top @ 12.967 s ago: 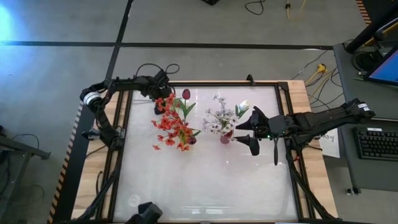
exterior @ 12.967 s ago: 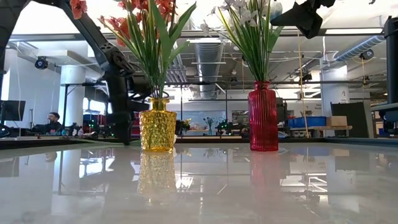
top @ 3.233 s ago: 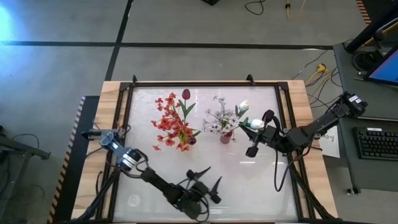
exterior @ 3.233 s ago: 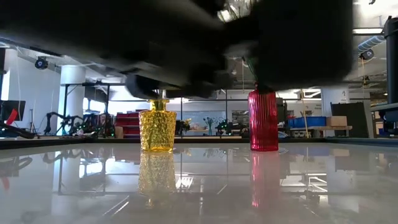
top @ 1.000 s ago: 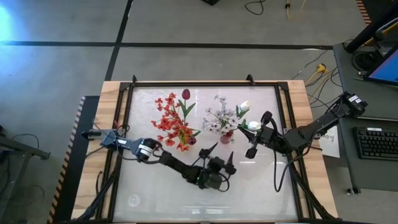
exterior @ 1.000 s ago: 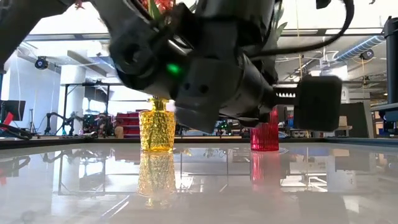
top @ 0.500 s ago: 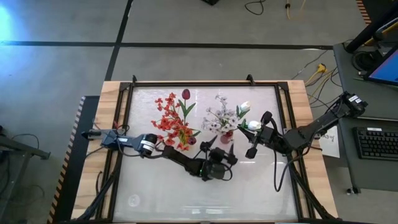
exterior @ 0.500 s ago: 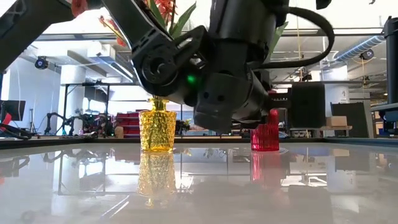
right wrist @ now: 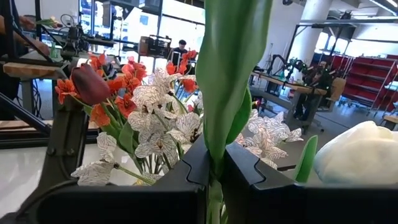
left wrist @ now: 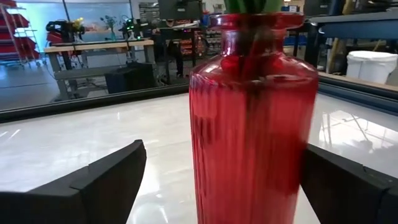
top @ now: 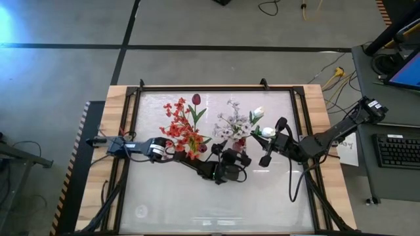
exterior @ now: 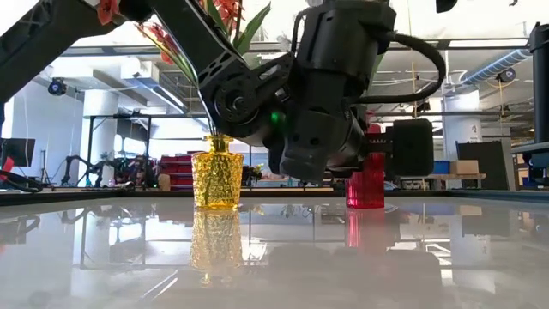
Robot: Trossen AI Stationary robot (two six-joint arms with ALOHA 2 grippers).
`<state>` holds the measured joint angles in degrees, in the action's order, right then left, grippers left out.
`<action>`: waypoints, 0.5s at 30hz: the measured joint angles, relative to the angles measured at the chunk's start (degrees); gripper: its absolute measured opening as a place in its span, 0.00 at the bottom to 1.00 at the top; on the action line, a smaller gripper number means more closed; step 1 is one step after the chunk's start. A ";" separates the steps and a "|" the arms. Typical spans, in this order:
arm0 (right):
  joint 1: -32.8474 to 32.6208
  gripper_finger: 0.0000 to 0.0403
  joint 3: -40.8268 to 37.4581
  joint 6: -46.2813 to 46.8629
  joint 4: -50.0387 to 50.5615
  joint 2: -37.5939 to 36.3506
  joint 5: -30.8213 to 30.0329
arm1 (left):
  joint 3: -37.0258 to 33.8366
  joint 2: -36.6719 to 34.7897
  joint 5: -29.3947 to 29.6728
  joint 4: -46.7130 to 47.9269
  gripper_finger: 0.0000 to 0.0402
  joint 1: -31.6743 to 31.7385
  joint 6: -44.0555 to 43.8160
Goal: Sort flowers into vase by color
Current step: Put the white tulip into the red flower vase
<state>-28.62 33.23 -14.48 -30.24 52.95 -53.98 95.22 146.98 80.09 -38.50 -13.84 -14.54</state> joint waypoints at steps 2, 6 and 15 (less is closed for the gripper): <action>0.00 0.04 0.00 0.11 0.07 0.00 -0.01 | 0.00 0.00 0.03 0.02 0.93 0.43 -0.38; 0.00 0.04 0.00 0.00 0.20 0.00 -0.02 | 0.00 0.00 -0.03 0.00 0.91 1.04 -1.03; 0.00 0.04 0.00 0.48 1.57 0.00 0.00 | 0.00 0.00 -0.04 -0.04 0.91 1.09 -1.64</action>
<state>-28.62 33.23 -14.00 -28.67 52.95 -53.98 95.22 146.98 80.05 -38.54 -12.75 -16.18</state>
